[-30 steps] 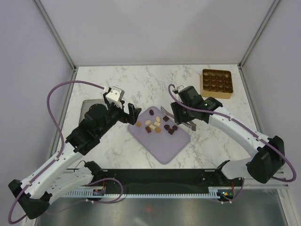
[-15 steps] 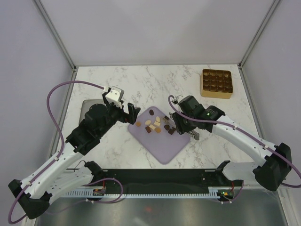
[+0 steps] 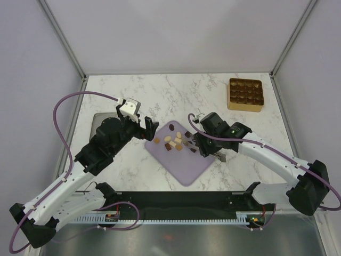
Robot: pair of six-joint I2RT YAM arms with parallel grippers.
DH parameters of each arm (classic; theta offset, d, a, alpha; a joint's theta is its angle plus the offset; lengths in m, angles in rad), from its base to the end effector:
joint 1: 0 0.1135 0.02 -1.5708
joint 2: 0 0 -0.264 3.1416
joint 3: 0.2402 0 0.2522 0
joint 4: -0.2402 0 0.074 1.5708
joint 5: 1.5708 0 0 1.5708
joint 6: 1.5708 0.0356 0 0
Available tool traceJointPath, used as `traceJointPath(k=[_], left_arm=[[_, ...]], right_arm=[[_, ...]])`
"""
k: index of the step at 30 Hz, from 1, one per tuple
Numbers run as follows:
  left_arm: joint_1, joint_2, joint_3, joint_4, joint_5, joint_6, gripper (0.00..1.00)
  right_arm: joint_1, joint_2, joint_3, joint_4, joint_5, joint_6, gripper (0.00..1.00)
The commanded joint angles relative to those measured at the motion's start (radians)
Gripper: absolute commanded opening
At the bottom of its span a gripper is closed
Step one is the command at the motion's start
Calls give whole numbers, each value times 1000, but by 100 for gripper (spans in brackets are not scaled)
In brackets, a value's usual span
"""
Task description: Pack the chocolate
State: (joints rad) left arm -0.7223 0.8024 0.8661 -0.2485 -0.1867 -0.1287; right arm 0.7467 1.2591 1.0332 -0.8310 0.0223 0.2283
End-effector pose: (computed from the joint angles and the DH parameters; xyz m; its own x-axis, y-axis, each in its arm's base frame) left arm 0.1426 -0.1169 0.3588 -0.2025 0.0104 -0.9792 0.4908 0.8664 -0.0923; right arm 0.1804 0.1659 0.2729 -0.7744 -0.4084 -0.4832 -0.5089 0.8558 0.0923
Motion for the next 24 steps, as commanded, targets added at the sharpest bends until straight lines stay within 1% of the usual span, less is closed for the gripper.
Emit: traceJointPath(k=[1, 12, 16, 22, 23, 24], left_arm=[[-5, -2, 7, 18, -26, 41, 97], [-5, -3, 7, 18, -23, 41, 97], [-5, -6, 8, 18, -25, 41, 97], [-6, -3, 7, 20, -25, 41, 97], [-5, -3, 7, 20, -25, 41, 97], [-5, -2, 7, 18, -25, 41, 97]], right_arm=[[9, 17, -13, 20, -1, -15, 55], [22, 54, -21, 29, 13, -18, 55], [25, 69, -22, 38, 13, -14, 52], [26, 63, -6, 36, 33, -3, 45], [26, 63, 2, 36, 41, 2, 41], [26, 62, 8, 36, 41, 6, 39]])
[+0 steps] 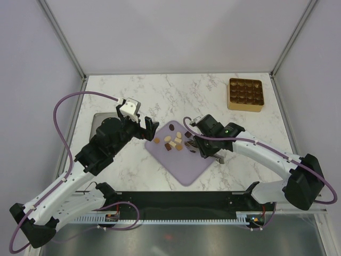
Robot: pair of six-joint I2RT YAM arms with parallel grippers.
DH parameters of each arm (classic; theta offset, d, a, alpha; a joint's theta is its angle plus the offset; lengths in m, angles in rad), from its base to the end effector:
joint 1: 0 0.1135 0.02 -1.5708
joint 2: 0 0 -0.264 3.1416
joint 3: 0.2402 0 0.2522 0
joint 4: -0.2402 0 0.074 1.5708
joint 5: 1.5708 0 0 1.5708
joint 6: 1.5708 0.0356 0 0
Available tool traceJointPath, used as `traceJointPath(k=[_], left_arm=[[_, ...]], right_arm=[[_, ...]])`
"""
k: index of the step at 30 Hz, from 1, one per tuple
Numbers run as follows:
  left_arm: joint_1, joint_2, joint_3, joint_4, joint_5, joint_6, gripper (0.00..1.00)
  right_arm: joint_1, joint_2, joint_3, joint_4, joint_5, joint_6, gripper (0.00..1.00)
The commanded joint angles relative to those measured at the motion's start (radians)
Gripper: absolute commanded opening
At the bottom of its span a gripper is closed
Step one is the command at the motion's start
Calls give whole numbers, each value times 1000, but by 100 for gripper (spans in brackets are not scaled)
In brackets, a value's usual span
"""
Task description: Pack the chocolate
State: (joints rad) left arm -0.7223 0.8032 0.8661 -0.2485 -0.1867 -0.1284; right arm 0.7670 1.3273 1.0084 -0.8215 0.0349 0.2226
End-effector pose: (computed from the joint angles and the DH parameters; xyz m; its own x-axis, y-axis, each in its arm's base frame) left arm 0.1428 -0.1170 0.3586 -0.2030 0.0112 -0.9791 0.4908 0.8664 -0.0919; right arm 0.1834 0.1750 0.2503 -0.7890 -0.4540 -0.4139 -0.5218 0.8509 0.0612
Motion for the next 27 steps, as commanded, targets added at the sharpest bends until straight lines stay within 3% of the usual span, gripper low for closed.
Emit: traceJointPath(k=[1, 17, 27], left_arm=[[-5, -2, 7, 18, -25, 41, 97], [-5, -12, 4, 21, -34, 46, 97], [-6, -24, 8, 22, -30, 44, 97]], right_arm=[[8, -13, 48, 25, 30, 12, 39], [-27, 35, 331, -44, 240, -3, 36], [-351, 307, 645, -45, 278, -55, 34]])
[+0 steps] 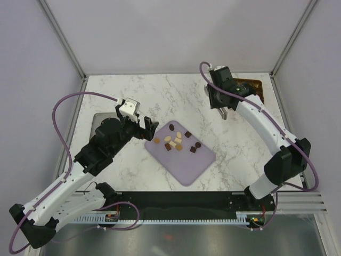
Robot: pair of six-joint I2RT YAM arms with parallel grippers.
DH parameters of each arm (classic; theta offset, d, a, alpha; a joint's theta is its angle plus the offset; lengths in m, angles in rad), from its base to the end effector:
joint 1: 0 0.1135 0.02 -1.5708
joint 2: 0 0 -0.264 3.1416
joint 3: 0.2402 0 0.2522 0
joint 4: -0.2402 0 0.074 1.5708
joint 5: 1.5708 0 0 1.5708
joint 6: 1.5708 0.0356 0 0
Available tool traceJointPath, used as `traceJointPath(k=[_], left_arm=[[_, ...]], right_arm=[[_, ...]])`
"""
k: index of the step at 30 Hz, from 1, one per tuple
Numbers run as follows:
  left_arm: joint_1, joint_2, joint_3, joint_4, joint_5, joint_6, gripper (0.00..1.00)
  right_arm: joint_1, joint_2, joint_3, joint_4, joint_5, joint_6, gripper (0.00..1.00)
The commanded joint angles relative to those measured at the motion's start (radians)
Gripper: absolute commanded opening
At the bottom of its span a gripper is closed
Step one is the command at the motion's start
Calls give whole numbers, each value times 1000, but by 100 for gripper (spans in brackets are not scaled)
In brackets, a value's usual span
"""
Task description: Pack the chocolate
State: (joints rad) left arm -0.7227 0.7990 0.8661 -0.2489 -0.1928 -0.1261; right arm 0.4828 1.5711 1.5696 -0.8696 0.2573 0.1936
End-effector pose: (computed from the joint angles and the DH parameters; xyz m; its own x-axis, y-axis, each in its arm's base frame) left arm 0.1421 -0.1162 0.3593 -0.1984 0.0104 -0.9801 0.4867 0.8690 -0.0893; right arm 0.3009 0.1475 0.3542 -0.7234 -0.1691 -0.6694 -0.1678 0.9835 -0.0671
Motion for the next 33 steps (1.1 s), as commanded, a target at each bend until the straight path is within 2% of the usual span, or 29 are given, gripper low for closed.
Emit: traceJointPath(k=[1, 9, 15, 33], left_arm=[[-4, -20, 7, 20, -22, 42, 97], [-6, -21, 10, 20, -16, 40, 97], [-4, -24, 8, 22, -19, 42, 97], [-6, -7, 10, 22, -8, 42, 97]], right_arm=[[-108, 88, 137, 1, 60, -26, 34], [-286, 328, 383, -34, 50, -6, 33], [-369, 411, 446, -40, 8, -5, 33], [-418, 537, 510, -19, -46, -28, 34]])
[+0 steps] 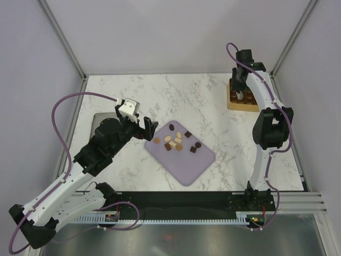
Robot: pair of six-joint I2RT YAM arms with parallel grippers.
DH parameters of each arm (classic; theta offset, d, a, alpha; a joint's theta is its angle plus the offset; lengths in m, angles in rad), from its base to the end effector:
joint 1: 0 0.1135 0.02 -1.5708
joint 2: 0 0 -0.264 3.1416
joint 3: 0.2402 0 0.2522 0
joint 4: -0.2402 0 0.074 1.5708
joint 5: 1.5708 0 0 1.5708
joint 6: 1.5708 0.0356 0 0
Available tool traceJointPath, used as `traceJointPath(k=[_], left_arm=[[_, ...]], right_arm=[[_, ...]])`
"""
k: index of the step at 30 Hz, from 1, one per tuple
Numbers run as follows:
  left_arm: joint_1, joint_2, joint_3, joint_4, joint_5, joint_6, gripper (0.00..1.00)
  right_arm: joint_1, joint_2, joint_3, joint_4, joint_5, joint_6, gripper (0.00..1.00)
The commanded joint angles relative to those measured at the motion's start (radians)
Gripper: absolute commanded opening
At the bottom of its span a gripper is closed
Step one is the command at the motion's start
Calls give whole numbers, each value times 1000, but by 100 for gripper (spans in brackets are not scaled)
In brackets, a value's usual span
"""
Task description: Pack the chocolate
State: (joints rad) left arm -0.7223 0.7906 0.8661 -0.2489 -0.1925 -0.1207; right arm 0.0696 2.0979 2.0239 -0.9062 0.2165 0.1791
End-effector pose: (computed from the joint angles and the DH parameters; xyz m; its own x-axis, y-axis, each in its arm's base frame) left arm 0.1406 -0.1148 0.3607 -0.1896 0.0096 -0.9818 0.4882 0.8685 -0.0858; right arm 0.4615 0.0245 0.2930 -0.8062 0.1182 -0.5797 0.1982 0.9772 -0.0764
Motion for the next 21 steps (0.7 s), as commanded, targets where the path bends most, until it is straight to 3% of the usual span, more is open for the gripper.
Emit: traceJointPath(k=[1, 11, 21], left_arm=[[-6, -1, 11, 22, -7, 36, 97], [-6, -4, 10, 22, -8, 38, 97], [-6, -5, 11, 22, -12, 39, 97]], right_arm=[[-4, 11, 58, 20, -3, -15, 34], [-8, 34, 71, 35, -5, -23, 36], [-11, 57, 94, 38, 4, -30, 44]])
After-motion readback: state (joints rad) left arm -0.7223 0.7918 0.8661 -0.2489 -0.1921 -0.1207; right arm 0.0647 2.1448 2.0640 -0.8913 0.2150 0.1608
